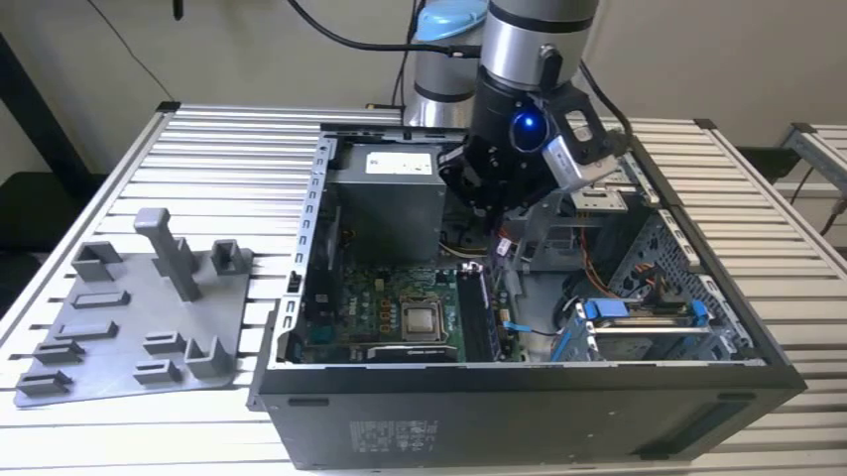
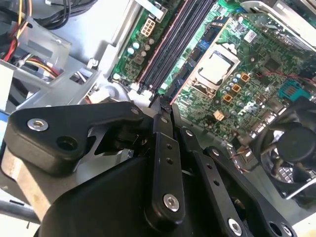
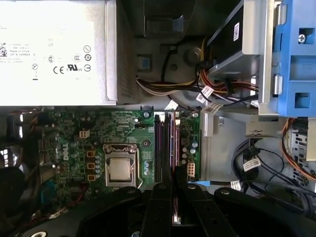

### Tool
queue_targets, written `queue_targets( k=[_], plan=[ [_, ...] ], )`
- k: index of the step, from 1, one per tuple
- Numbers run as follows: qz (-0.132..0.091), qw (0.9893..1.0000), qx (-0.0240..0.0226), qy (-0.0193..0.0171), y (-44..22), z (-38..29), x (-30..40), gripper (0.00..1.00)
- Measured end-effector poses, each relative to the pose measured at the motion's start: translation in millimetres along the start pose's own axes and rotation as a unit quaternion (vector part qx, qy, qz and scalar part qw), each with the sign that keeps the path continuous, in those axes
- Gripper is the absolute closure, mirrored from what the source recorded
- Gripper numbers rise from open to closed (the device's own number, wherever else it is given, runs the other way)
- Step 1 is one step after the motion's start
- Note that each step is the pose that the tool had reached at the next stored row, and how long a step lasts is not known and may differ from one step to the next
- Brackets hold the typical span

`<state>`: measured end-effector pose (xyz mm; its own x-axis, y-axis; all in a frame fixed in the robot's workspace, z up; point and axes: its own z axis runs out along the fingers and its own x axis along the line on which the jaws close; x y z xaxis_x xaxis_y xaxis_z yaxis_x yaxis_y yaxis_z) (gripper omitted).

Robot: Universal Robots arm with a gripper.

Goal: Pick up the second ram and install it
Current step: 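Insert the second ram into the second slot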

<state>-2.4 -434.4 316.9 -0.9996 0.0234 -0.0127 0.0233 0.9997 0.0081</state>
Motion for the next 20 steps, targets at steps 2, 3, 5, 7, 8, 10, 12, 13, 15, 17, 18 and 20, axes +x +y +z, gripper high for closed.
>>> queue_targets(
  k=[2, 3, 5, 7, 8, 10, 12, 13, 15, 17, 18, 20],
  plan=[
    [0.000, 1.0000, 0.0000, 0.0000, -0.1, 3.6, 0.7, 0.86],
    [0.000, 1.0000, 0.0000, 0.0000, -0.2, 5.4, 1.2, 0.86],
    [0.000, 1.0000, 0.0000, 0.0000, -0.3, 9.1, 1.7, 0.86],
    [0.000, 1.0000, 0.0000, 0.0000, -0.4, 12.8, 2.4, 0.86],
    [0.000, 1.0000, 0.0001, 0.0000, -0.5, 14.6, 2.7, 0.86],
    [0.000, 1.0000, 0.0000, 0.0000, -0.7, 18.1, 3.4, 0.86],
    [0.000, 1.0000, 0.0000, 0.0000, -0.9, 21.7, 3.5, 0.86],
    [0.000, 1.0000, 0.0000, 0.0000, -1.0, 23.6, 3.5, 0.86],
    [0.000, 1.0000, 0.0000, 0.0000, -1.8, 26.4, 3.6, 0.86],
    [0.000, 1.0000, 0.0001, 0.0000, -2.7, 28.8, 3.6, 0.86],
    [0.001, 1.0000, 0.0001, 0.0000, -3.2, 30.2, 3.6, 0.86],
    [0.006, 1.0000, 0.0002, 0.0000, -3.9, 33.8, 3.7, 0.86]
  ],
)
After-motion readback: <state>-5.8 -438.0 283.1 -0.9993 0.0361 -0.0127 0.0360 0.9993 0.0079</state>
